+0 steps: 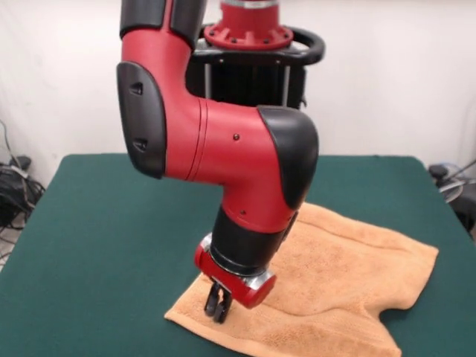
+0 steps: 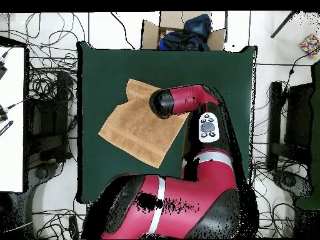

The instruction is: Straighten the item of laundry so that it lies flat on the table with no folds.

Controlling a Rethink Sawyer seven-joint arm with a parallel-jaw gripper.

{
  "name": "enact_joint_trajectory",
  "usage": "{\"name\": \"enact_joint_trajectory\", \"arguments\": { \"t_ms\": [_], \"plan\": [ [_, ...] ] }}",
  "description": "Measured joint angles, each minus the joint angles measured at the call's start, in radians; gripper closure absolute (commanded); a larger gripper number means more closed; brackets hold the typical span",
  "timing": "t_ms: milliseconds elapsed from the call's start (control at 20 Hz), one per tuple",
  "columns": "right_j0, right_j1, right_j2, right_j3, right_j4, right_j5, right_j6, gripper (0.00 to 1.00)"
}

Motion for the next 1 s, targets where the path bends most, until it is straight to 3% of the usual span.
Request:
{"name": "enact_joint_trajectory", "arguments": {
  "t_ms": [250, 700, 1000],
  "plan": [
    [0.000, -0.037, 0.000, 0.050, 0.010, 0.005, 0.000, 1.00],
    [0.029, -0.255, -0.006, 0.281, 0.074, 0.174, 0.000, 1.00],
    [0.078, -0.326, -0.014, 0.327, 0.074, 0.199, 0.000, 1.00]
  ]
}}
